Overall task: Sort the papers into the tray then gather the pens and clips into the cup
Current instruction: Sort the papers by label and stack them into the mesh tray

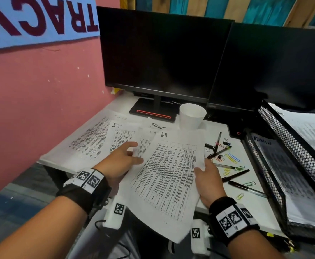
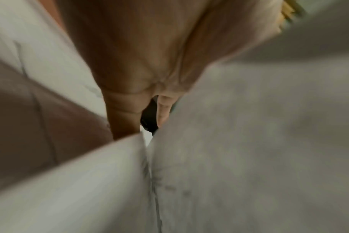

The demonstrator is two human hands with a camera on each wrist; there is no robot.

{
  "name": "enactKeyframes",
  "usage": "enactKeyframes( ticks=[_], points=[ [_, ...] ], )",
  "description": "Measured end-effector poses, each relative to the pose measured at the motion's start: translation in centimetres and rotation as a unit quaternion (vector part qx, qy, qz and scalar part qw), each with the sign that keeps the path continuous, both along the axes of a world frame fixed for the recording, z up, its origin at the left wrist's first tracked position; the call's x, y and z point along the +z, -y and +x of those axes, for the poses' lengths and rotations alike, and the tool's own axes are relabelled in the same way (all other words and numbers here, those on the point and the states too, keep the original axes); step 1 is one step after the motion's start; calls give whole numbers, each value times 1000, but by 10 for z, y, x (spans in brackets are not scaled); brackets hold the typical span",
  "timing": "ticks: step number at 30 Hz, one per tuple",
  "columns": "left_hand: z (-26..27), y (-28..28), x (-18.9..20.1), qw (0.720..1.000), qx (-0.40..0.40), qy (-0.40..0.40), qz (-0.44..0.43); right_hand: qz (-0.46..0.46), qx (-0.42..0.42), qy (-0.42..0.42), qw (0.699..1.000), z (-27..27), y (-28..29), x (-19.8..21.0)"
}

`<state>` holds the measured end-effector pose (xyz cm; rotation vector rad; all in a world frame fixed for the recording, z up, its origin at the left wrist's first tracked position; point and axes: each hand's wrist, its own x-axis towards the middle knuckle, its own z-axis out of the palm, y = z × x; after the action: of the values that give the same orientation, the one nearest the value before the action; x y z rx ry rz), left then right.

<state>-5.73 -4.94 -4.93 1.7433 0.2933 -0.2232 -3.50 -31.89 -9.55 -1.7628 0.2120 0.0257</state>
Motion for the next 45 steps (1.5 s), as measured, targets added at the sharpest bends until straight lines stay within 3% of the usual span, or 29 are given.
enactKeyframes(
  ticks=[2,7,11,14,20,23,27,32,41,45],
  points=[
    [3,3,2,1000,-5,-6,-1,1,2,7,1000,0,1,-1],
    [-3,14,7,991,-48,56,109,70,-9,24,997,-2,8,-7],
    [-7,10,19,985,-2,151,78,171,-20,27,985,-4,13,-4],
    [-7,10,23,982,2,181,60,158,12,28,987,-4,12,-4],
    [2,25,2,990,-2,118,71,140,19,-16,990,0,19,-6],
    [15,12,-3,987,-4,85,140,132,29,-38,990,3,23,-5],
    [28,-17,10,962,-29,31,268,127,15,-40,991,6,24,-5],
    [25,-34,12,905,-46,-62,419,140,-1,-43,989,8,22,-7],
    [18,-22,10,920,-79,-39,383,127,-4,-32,991,3,18,1],
    [18,-28,15,937,-39,-8,347,127,-6,-33,991,3,17,2]
  ],
)
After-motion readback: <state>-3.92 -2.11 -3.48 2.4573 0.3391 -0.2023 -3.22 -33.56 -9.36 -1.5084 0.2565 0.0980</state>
